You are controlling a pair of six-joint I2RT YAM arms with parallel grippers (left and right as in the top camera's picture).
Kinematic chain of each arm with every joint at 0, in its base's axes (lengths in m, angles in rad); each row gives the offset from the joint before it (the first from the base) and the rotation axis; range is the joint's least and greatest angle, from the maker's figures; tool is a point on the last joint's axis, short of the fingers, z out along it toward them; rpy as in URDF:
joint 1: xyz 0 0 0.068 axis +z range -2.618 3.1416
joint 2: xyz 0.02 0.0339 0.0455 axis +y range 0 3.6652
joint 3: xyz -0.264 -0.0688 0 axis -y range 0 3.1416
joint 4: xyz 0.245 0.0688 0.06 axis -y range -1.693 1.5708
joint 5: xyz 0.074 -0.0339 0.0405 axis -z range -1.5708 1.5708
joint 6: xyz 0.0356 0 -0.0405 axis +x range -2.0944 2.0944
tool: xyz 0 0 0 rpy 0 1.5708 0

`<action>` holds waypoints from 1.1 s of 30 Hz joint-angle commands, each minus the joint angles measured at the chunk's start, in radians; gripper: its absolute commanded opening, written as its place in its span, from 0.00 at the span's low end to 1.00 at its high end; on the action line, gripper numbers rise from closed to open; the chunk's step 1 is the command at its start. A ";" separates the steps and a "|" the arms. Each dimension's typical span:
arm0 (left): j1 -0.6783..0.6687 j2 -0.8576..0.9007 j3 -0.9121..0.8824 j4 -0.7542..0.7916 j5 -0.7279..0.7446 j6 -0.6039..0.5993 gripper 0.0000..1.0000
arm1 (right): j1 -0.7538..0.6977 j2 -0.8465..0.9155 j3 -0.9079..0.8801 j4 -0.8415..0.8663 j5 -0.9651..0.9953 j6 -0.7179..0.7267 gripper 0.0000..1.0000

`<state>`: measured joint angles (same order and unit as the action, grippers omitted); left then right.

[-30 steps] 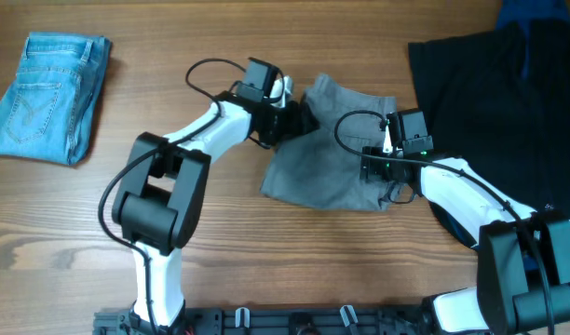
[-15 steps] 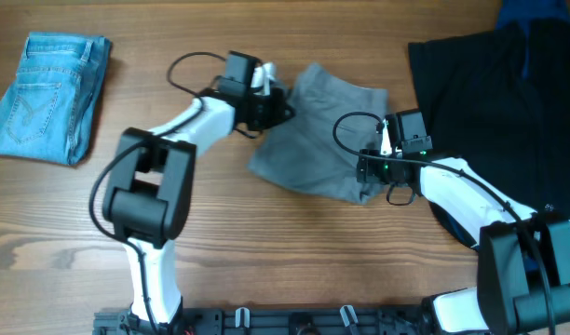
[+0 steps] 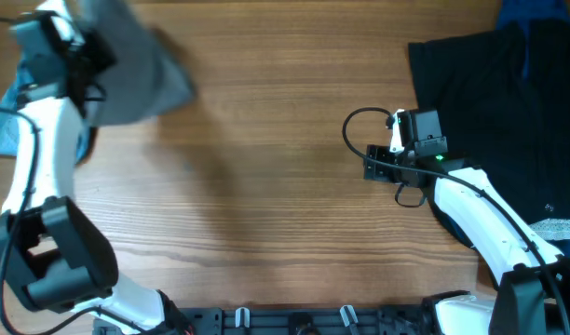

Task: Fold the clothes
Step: 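Carry the folded shorts with the left gripper to the upper-left corner, then release the shorts onto the jeans and lift the left gripper away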

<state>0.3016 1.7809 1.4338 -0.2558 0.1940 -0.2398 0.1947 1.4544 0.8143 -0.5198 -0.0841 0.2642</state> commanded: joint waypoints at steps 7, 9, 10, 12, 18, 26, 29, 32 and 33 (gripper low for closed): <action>0.214 -0.016 0.029 0.084 -0.017 0.043 0.04 | 0.000 -0.014 0.005 -0.049 0.015 -0.002 0.74; 0.244 -0.004 0.029 0.076 -0.017 0.068 0.04 | 0.000 -0.014 0.005 -0.049 0.016 -0.002 0.74; 0.252 0.001 0.029 0.072 -0.017 0.077 0.04 | 0.000 -0.014 0.005 -0.049 0.016 -0.002 0.73; 0.272 0.018 0.029 0.069 -0.017 0.079 0.04 | 0.000 -0.014 0.005 -0.050 0.016 -0.002 0.73; 0.317 0.066 0.029 0.069 -0.017 0.079 0.16 | 0.000 -0.014 0.005 -0.051 0.016 -0.003 0.74; 0.384 0.087 0.029 0.027 -0.019 0.076 0.78 | 0.000 -0.014 0.005 -0.050 0.016 -0.003 0.75; 0.388 0.086 0.029 0.004 0.046 0.076 0.81 | 0.000 -0.014 0.005 -0.049 0.016 -0.003 0.77; 0.374 0.086 0.029 -0.031 0.237 0.074 0.83 | 0.000 -0.014 0.005 -0.040 0.005 -0.002 0.79; 0.365 0.086 0.029 -0.041 0.270 0.071 0.83 | 0.000 -0.014 0.005 -0.032 -0.013 -0.002 0.80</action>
<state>0.6868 1.8534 1.4399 -0.2737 0.2653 -0.1696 0.1947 1.4544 0.8143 -0.5674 -0.0845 0.2642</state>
